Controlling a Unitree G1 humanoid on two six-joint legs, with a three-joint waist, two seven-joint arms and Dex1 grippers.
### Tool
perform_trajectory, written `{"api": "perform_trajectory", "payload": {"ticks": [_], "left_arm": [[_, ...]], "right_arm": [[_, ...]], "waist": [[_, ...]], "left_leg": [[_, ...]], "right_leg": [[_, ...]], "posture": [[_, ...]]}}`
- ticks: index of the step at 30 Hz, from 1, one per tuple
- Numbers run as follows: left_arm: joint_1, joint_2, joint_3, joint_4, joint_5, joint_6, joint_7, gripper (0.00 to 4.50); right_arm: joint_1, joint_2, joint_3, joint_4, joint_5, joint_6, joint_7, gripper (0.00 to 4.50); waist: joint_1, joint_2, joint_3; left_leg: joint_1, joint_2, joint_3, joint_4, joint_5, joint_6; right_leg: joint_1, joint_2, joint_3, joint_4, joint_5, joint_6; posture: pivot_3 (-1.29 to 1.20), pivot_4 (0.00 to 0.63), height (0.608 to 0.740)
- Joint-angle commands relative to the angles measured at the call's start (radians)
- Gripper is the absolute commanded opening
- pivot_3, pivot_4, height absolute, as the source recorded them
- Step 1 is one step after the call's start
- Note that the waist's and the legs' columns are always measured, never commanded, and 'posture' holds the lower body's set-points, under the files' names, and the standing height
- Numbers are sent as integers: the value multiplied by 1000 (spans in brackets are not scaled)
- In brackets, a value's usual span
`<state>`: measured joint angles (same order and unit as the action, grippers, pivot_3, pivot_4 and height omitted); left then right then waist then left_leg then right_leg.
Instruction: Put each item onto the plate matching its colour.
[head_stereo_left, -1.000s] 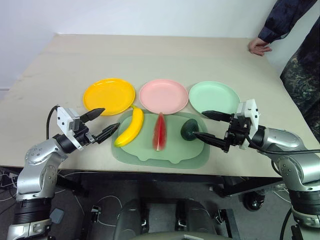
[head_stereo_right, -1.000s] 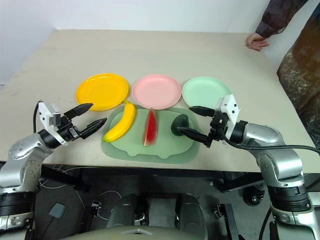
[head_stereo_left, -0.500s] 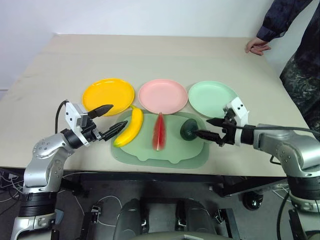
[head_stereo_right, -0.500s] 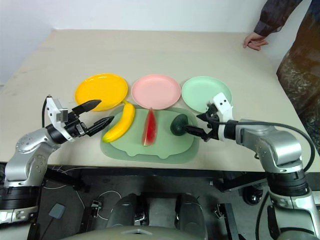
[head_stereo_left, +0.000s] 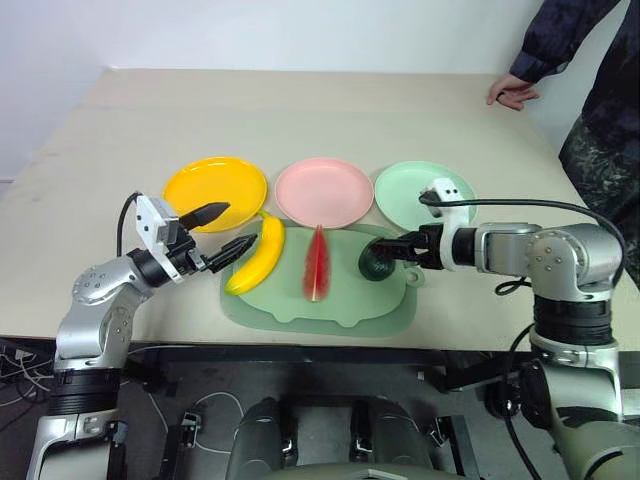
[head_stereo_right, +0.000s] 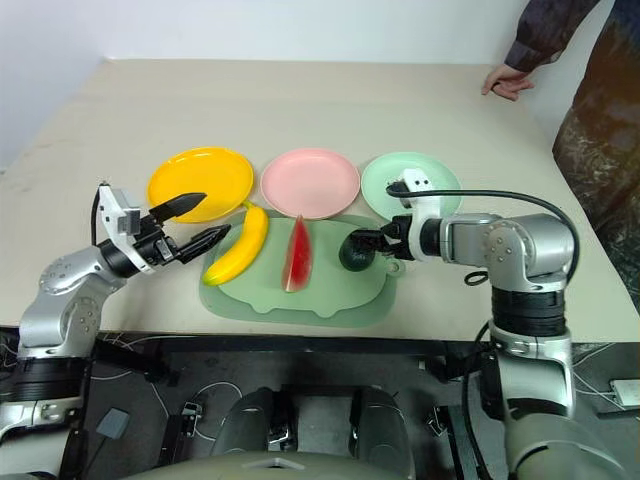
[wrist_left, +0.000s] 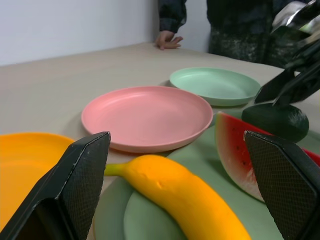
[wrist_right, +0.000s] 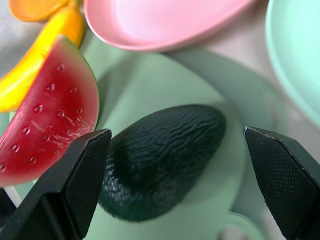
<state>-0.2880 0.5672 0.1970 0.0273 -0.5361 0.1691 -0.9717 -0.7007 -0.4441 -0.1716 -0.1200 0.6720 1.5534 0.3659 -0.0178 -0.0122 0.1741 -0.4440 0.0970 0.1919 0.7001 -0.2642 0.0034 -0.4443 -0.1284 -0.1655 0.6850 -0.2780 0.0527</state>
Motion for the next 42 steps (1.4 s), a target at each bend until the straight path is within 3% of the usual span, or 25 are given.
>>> {"api": "perform_trajectory", "payload": {"ticks": [1,14,20,25,30,34,42], "left_arm": [[-20,-3,3,3,6,-24,-8,4482],[-25,-19,2,31,21,-58,-14,4482],[-12,-26,2,26,27,-67,-10,4500],[-3,-21,8,18,25,-68,-5,4500],[5,-14,16,6,21,-62,1,4500],[10,-14,20,-3,19,-59,9,4500],[31,-12,35,-45,9,-50,34,4500]], "right_arm": [[-41,42,-32,-8,-31,46,-53,4500],[-43,66,32,-3,-59,61,-85,4500],[-43,33,71,-3,-44,61,-57,3143],[-61,2,35,-64,-3,41,16,3054],[-111,-52,-9,-75,-7,-98,76,2988],[-171,-119,56,96,-120,-295,101,2988],[-380,-117,208,785,-398,-721,143,2988]], "waist": [[0,0,0],[0,0,0],[1,0,0],[0,0,0],[-1,0,0],[-2,0,0],[-7,1,1]], "left_leg": [[0,0,0,0,0,0],[0,0,0,0,0,0],[0,0,0,0,0,0],[0,0,0,0,0,0],[-1,0,0,0,0,0],[-1,0,0,0,0,0],[-1,0,3,-1,0,0]], "right_leg": [[0,0,0,0,0,0],[0,0,0,0,0,0],[0,0,0,0,0,0],[0,0,0,0,0,0],[-1,0,0,0,0,0],[-1,0,0,0,0,0],[-3,0,1,0,0,0]], "posture": [[0,150,695],[0,150,695],[0,150,695],[0,150,695],[0,150,695],[0,150,695],[0,150,695]]}}
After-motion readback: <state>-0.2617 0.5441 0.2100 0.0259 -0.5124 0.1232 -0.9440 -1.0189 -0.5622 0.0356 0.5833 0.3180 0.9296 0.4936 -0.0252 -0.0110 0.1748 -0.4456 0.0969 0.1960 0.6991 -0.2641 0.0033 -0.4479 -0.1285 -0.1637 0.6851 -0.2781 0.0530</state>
